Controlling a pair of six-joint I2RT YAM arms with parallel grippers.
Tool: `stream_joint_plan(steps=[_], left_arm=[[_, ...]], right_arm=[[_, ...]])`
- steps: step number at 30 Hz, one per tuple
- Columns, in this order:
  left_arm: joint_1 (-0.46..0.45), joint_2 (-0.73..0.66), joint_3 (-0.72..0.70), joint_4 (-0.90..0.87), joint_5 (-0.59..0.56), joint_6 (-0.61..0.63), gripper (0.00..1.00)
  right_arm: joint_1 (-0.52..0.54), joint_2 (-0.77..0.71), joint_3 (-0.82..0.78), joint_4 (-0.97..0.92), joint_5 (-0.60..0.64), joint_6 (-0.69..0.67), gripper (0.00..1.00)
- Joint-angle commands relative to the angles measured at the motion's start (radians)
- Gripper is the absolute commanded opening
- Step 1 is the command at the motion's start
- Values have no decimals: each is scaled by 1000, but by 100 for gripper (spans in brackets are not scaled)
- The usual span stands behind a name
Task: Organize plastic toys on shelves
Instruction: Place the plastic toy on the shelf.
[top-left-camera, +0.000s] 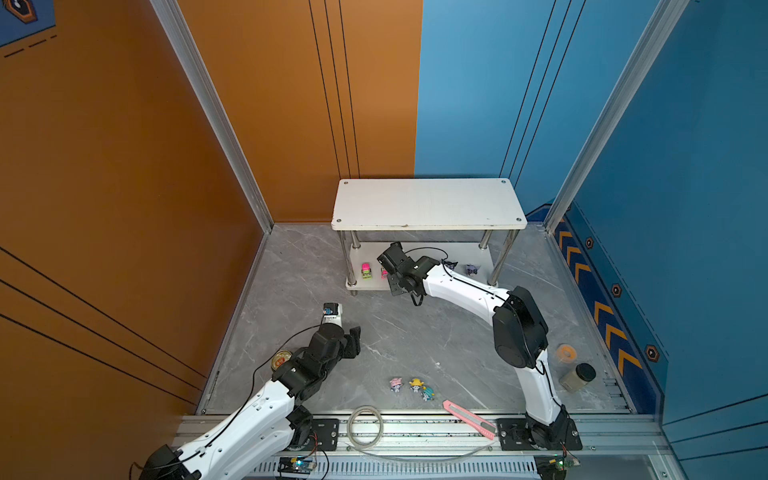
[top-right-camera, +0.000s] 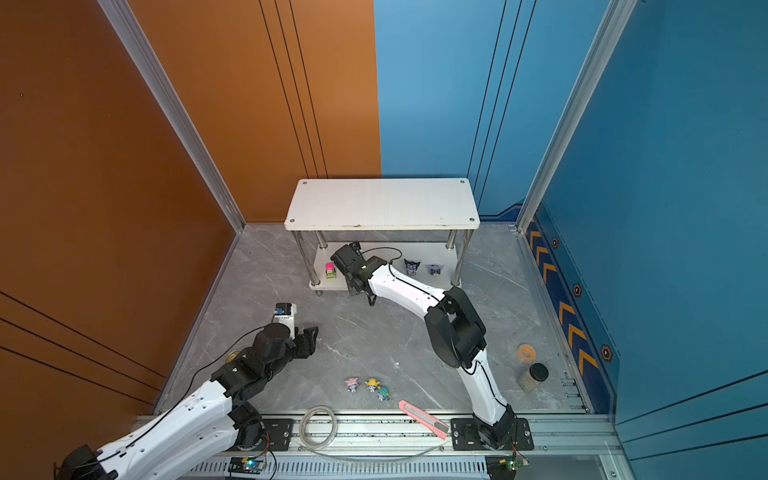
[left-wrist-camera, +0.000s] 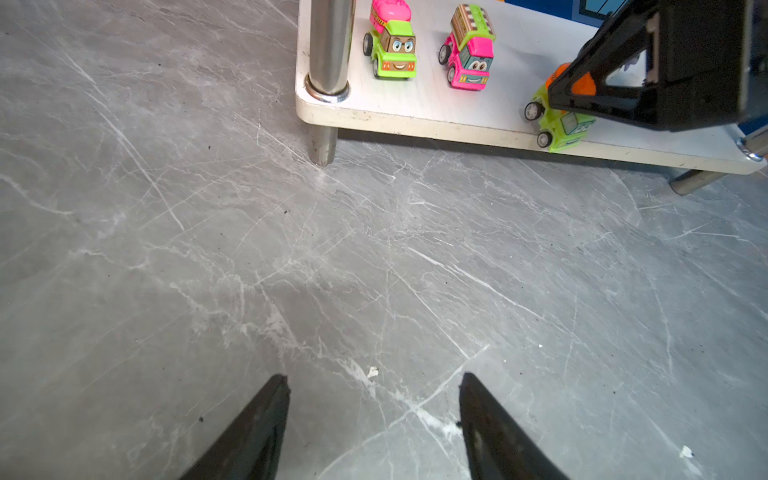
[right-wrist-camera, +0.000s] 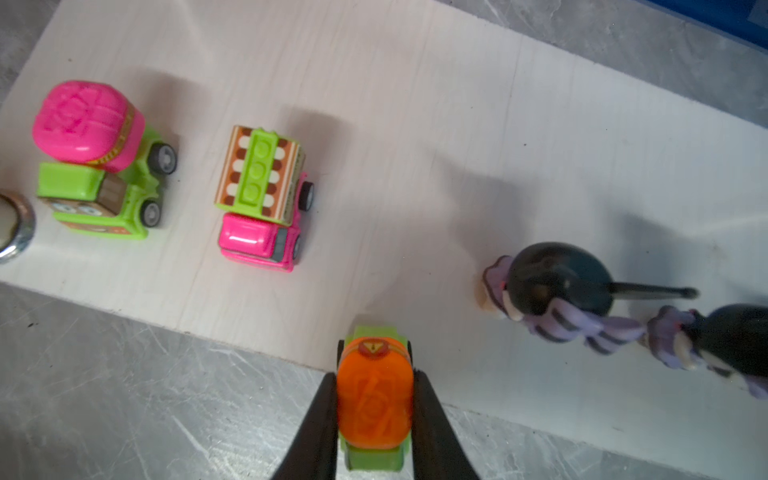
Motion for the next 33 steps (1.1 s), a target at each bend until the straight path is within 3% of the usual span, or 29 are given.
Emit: stream_joint_plan(steps=[1, 33], left_arm=[[9, 6, 29, -1, 12, 16, 67], [10, 20, 14, 12, 16, 6, 67]], right_arm=[[-10, 22, 28, 33, 44, 6, 19], [-56, 98, 73, 128, 28, 158, 24]])
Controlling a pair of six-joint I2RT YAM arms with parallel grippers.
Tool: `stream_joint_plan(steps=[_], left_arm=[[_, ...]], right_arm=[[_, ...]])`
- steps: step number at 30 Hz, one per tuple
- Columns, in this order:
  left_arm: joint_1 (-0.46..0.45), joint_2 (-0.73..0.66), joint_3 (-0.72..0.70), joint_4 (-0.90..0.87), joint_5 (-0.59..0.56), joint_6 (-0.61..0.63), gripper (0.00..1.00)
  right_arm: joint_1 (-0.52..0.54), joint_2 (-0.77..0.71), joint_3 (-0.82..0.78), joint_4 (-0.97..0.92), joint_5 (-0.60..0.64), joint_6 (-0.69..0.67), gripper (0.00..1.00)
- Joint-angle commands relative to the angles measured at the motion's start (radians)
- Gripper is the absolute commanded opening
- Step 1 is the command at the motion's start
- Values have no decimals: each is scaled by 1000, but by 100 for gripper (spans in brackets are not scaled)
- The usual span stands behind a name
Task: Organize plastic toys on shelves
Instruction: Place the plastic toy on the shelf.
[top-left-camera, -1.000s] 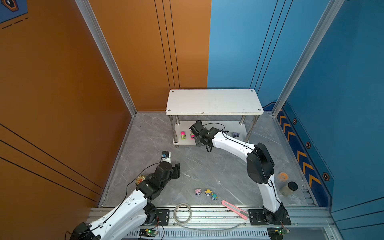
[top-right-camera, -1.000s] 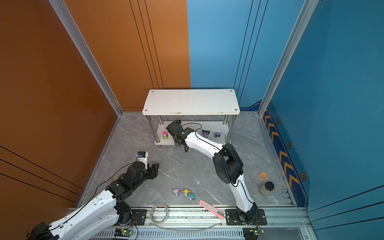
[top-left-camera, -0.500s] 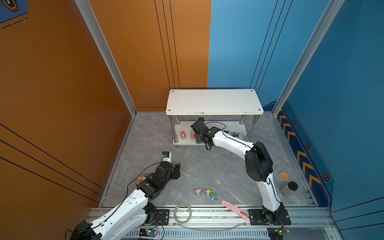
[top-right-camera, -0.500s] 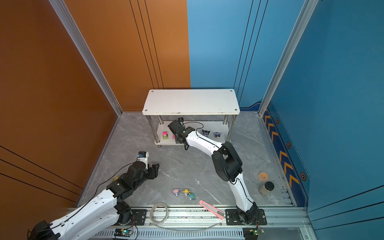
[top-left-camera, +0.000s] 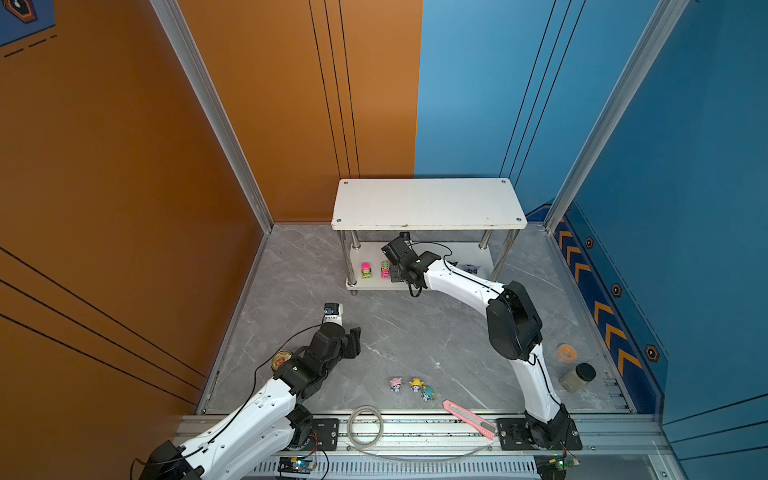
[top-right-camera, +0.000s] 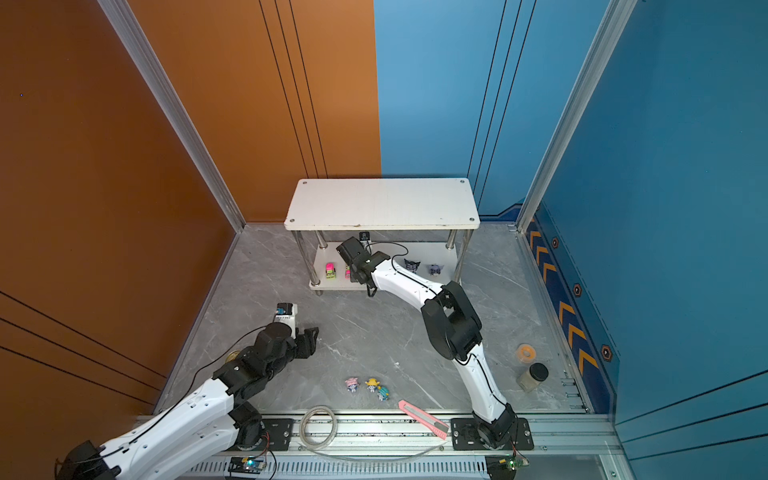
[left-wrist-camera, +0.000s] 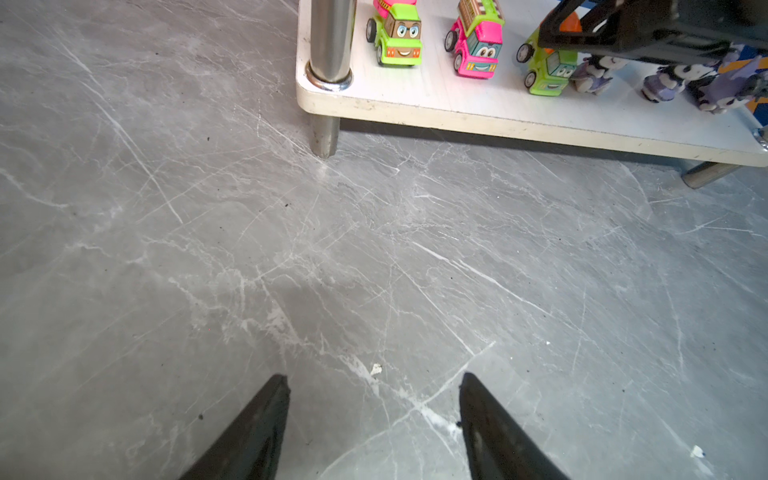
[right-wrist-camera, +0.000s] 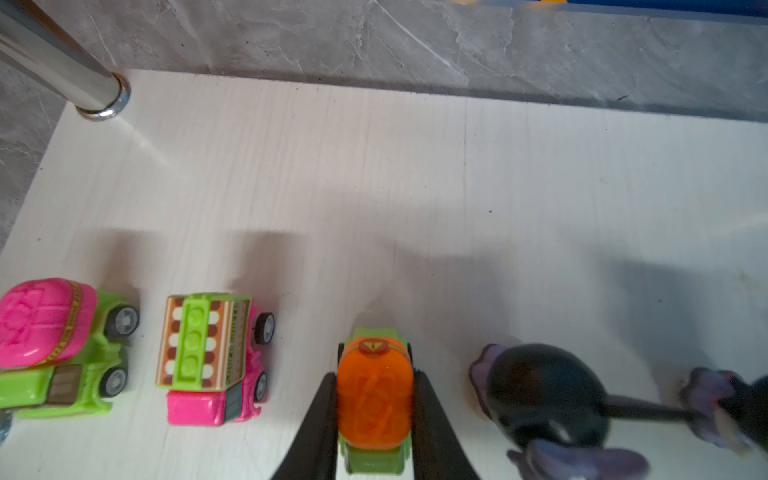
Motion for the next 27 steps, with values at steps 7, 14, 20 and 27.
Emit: stream_joint_plan(steps=[7, 14, 20, 27], left_arm=[[10, -2, 10, 10, 15, 8, 69], [9, 0, 11, 13, 16, 6, 69], [9, -5, 9, 11, 18, 5, 69], [9, -9, 10, 8, 17, 7, 69]], right_arm=[[-6, 33, 21, 6, 5, 40, 30], [-6, 35, 24, 10, -7, 49, 33], [-7, 40, 26, 13, -10, 57, 27], [-13, 40, 29, 30, -1, 67, 26]])
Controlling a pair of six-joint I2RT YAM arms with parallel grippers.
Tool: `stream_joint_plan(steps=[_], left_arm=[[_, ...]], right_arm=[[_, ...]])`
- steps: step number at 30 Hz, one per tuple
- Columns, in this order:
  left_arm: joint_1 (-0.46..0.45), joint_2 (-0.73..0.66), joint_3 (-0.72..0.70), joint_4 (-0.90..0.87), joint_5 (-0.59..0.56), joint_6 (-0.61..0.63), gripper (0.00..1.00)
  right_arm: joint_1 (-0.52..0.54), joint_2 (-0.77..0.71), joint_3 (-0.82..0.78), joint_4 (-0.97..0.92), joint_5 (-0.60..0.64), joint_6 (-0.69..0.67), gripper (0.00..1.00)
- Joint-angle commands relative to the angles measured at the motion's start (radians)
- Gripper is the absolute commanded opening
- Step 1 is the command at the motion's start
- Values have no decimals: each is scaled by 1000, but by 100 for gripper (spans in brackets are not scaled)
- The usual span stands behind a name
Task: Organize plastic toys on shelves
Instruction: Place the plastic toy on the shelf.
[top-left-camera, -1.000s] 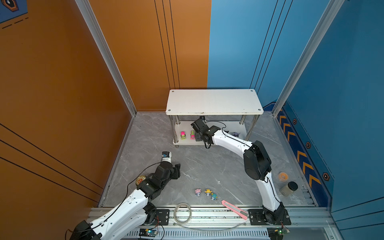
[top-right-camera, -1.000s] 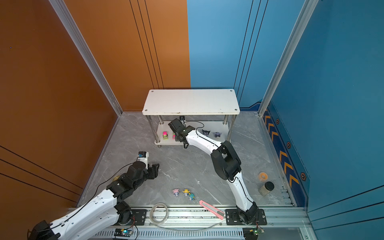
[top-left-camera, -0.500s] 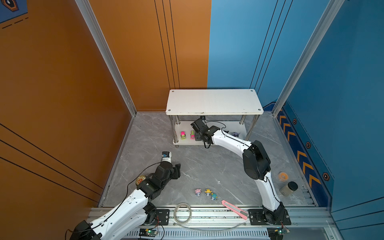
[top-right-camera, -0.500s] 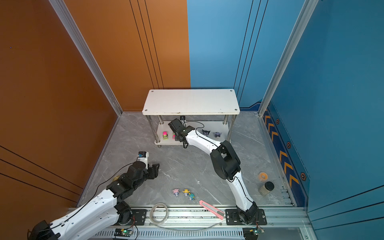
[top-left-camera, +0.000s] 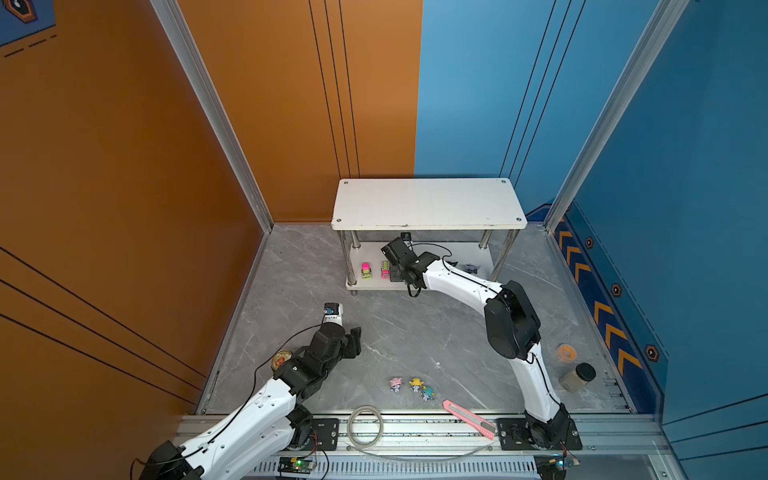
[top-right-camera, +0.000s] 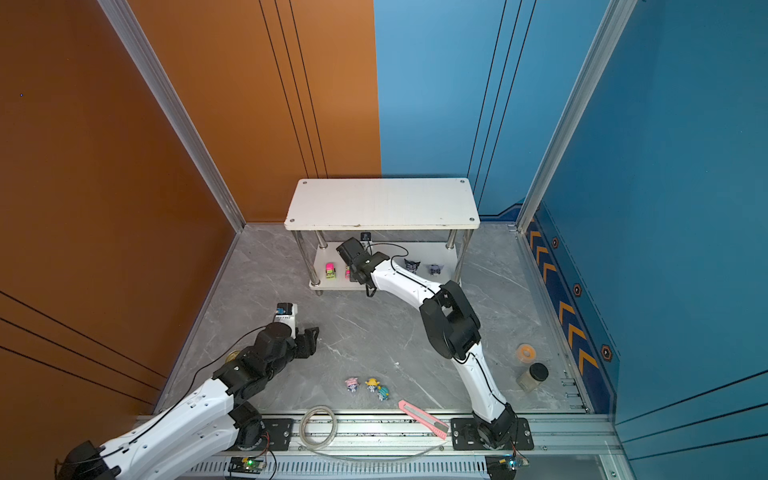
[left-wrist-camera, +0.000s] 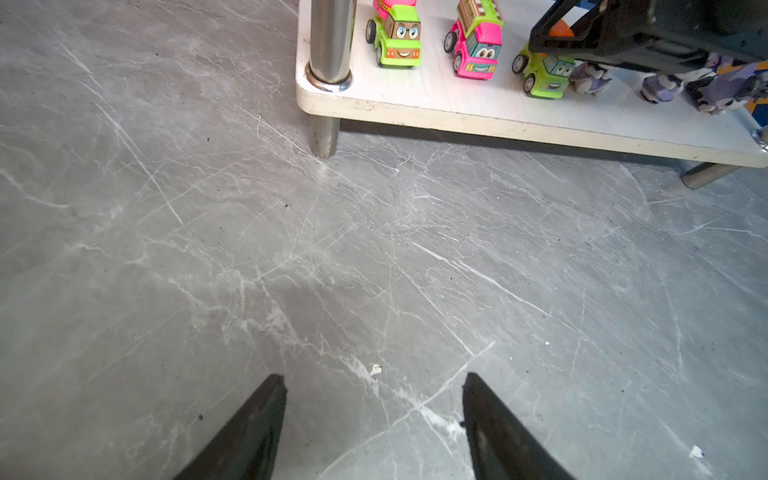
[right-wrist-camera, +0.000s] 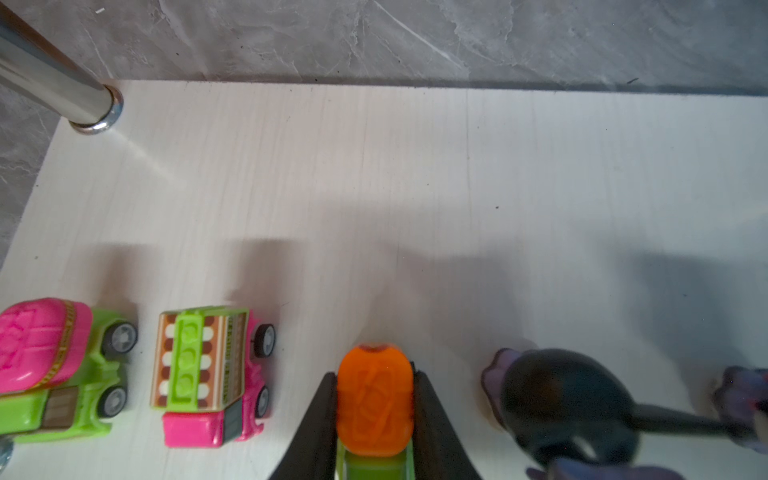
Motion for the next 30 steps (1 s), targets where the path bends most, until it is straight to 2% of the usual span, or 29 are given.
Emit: stream_joint_plan(steps=[1, 13, 25, 30], left_arm=[[9, -7, 10, 9, 17, 7, 69], [12, 11, 6, 25, 19, 10, 70], [11, 8, 5, 27, 21, 7, 70], [10, 7, 6, 27, 21, 8, 71]], right_arm=[[-9, 27, 26, 20, 2, 22, 25], [-16, 42, 46, 15, -15, 23, 26], [-15, 38, 46, 12, -18, 32, 44], [-12, 28, 43, 13, -18, 31, 47]])
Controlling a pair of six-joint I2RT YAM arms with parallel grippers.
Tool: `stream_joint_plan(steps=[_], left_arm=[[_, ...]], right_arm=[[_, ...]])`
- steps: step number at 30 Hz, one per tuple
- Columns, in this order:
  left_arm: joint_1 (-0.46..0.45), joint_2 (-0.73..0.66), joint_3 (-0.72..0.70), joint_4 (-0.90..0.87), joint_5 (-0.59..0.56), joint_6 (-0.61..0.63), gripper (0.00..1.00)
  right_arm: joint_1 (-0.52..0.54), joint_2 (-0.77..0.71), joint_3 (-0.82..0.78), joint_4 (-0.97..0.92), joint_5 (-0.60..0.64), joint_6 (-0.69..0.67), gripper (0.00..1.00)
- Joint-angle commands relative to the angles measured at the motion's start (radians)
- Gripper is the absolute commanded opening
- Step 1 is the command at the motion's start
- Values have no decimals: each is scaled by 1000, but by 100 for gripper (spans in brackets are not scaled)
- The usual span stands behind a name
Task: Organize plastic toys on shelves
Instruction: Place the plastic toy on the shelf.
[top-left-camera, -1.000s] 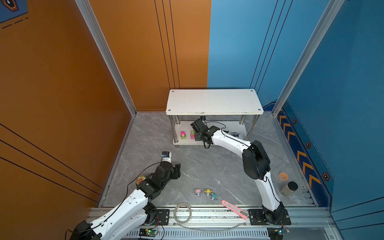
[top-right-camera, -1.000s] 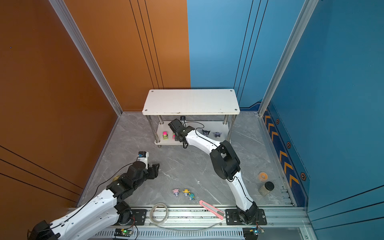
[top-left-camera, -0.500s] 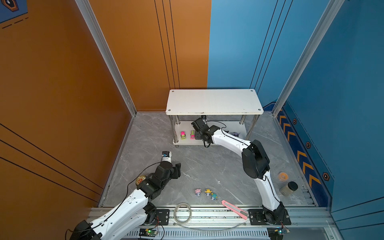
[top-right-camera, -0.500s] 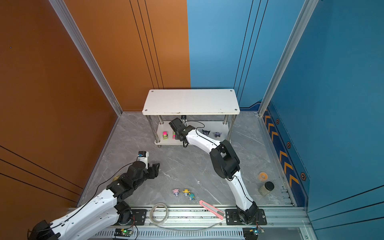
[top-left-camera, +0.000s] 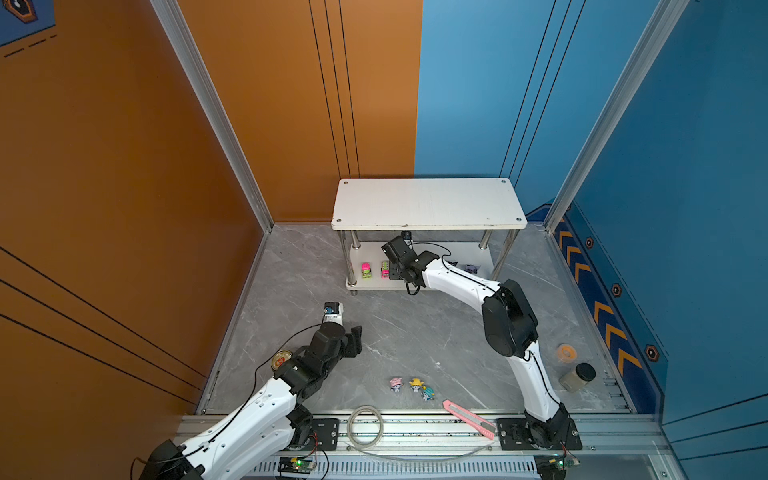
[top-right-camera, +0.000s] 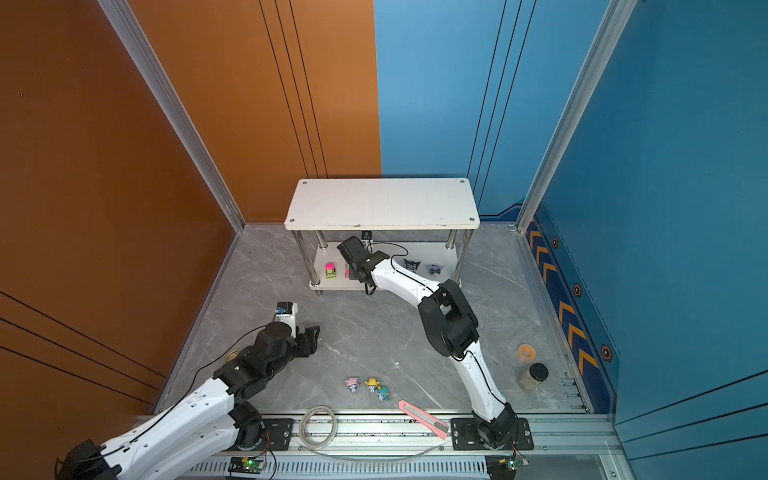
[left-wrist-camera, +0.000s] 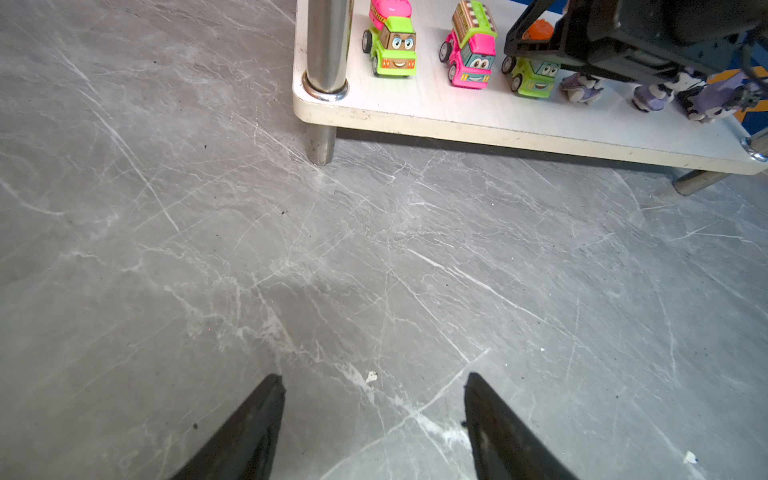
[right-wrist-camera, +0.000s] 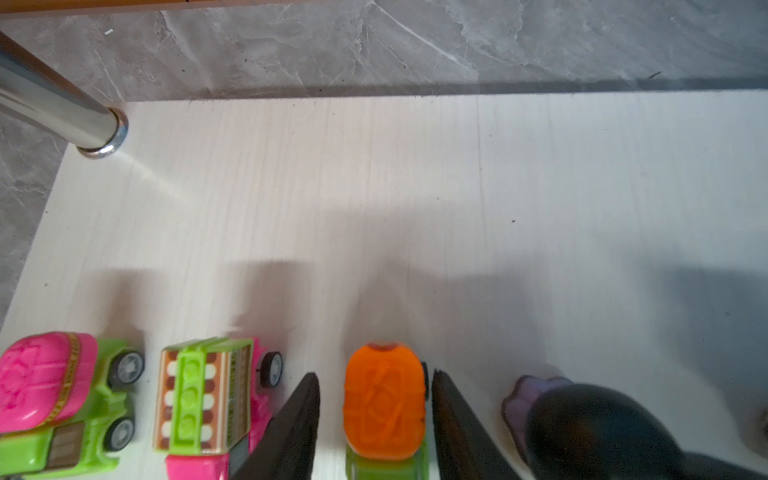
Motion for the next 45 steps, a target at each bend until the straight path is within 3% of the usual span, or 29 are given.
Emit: stream_joint_plan(steps=[1, 12, 25, 28, 38, 45], left_arm=[[11, 0, 6, 5, 21, 8, 70], [10, 1, 6, 7, 25, 6, 71], [9, 1, 11, 4, 31, 4, 71], [10, -4, 11, 0, 31, 3, 71], [7, 4, 19, 0, 22, 11, 71], [8, 20, 25, 9, 27, 14, 71]], right_arm=[[0, -4, 18, -10, 7, 13, 47], [21, -34, -6, -14, 19, 18, 47], [43, -117, -141, 22, 51, 29, 50], [35, -112, -140, 25, 45, 29, 44], [32, -89, -100, 24, 32, 20, 44], [24, -63, -56, 11, 28, 15, 32]])
